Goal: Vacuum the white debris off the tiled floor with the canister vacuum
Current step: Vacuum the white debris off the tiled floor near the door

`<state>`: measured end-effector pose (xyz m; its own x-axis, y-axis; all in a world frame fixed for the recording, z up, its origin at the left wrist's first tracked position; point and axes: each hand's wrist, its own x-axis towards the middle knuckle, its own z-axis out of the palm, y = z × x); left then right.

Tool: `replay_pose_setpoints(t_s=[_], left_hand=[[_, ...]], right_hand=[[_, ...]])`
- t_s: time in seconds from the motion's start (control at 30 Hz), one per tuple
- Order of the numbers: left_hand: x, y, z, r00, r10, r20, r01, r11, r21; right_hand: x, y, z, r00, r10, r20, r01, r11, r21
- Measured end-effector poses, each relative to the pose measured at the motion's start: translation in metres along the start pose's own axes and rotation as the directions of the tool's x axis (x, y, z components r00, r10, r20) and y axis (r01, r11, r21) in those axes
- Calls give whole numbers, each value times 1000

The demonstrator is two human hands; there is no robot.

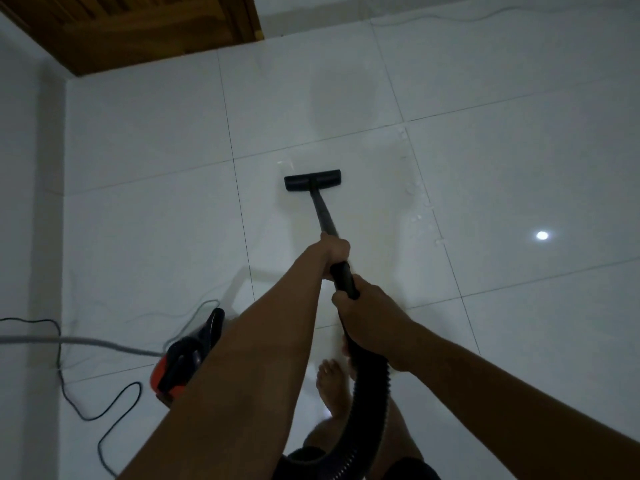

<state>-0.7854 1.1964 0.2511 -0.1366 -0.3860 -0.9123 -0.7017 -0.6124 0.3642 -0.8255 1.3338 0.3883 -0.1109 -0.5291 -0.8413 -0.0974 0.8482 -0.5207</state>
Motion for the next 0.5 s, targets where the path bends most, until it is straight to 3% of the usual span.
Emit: replay_pose_setpoints(t_s=[0.13,0.27,0.5], left_hand=[[-17,-32,9,999,-23,29,23,1000,1],[-26,-67,25,998,-35,58,37,999,-28],[-17,-117,46,997,-17,76,24,996,-88]], right_hand=[[-20,25,21,1000,3,-3,-3,1000,-11],[-32,57,39,996,80,33,-83,991,102],[-37,109,63,1000,8,-4,-7,997,82]])
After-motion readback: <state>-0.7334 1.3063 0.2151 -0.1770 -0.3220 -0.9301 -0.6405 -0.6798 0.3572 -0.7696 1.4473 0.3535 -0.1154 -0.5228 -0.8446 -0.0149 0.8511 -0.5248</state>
